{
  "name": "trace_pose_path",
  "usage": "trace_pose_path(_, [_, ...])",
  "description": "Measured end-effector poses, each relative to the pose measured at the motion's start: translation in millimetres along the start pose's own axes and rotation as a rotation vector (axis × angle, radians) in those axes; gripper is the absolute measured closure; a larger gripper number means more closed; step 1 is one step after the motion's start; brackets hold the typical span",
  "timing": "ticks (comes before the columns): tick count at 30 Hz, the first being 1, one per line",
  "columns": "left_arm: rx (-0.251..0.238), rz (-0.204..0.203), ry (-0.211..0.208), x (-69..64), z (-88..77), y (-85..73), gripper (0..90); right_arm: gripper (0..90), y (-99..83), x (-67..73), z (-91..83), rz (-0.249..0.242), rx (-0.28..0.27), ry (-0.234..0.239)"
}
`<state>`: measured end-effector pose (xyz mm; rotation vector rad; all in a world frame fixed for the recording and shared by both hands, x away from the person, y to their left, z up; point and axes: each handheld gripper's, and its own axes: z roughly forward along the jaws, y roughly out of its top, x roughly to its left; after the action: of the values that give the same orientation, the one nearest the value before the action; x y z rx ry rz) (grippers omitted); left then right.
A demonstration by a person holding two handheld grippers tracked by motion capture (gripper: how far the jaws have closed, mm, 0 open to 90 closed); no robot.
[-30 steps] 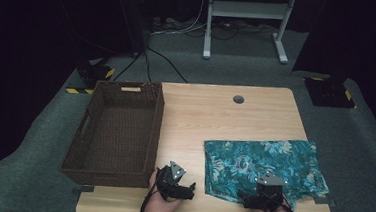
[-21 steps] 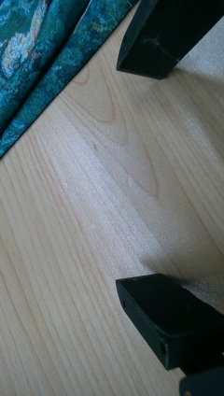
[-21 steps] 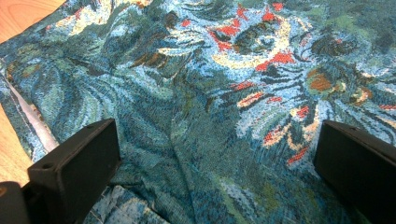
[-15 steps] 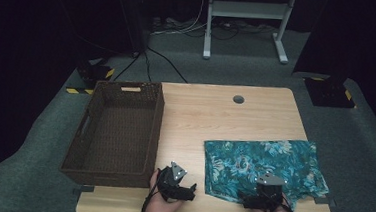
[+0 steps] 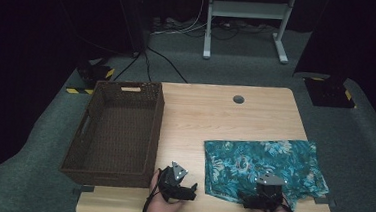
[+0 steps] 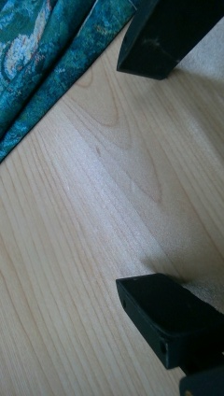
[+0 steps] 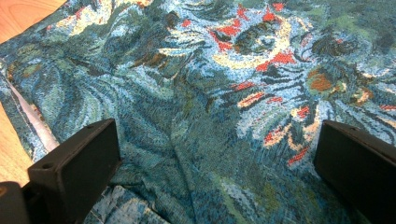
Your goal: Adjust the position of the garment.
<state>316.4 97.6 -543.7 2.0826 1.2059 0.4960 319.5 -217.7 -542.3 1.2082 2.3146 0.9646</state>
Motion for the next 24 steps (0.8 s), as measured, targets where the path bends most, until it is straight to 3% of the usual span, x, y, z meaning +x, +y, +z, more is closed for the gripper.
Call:
trace_pose_path(3, [0.005,0.005,-0.011,-0.4,1.5,2.5,1.9,0.2,0.1,0.0,0.1,-0.001,0.000,0.001])
trace_pose_path(5, [-0.014,-0.051,-0.057,3.8,2.0,9.1,4.0,0.2,0.2,0.0,0.1,-0.001,0.000,0.002])
trace_pose_path(6, [-0.025,-0.057,-0.058,4.4,1.4,11.5,4.8,0.2,0.2,-0.1,0.1,-0.001,0.000,0.002])
trace_pose_path(15, [-0.051,-0.052,-0.049,6.3,-1.3,26.7,3.9,0.0,0.6,0.3,0.6,-0.001,0.002,0.000])
trace_pose_path(20, [-0.072,-0.074,-0.074,8.4,3.4,37.0,5.1,0.0,0.6,0.2,0.5,-0.001,0.002,0.001])
trace_pose_path(24, [-0.069,-0.048,-0.062,7.1,11.0,43.1,8.2,0.1,0.6,0.2,0.5,-0.001,0.002,0.001])
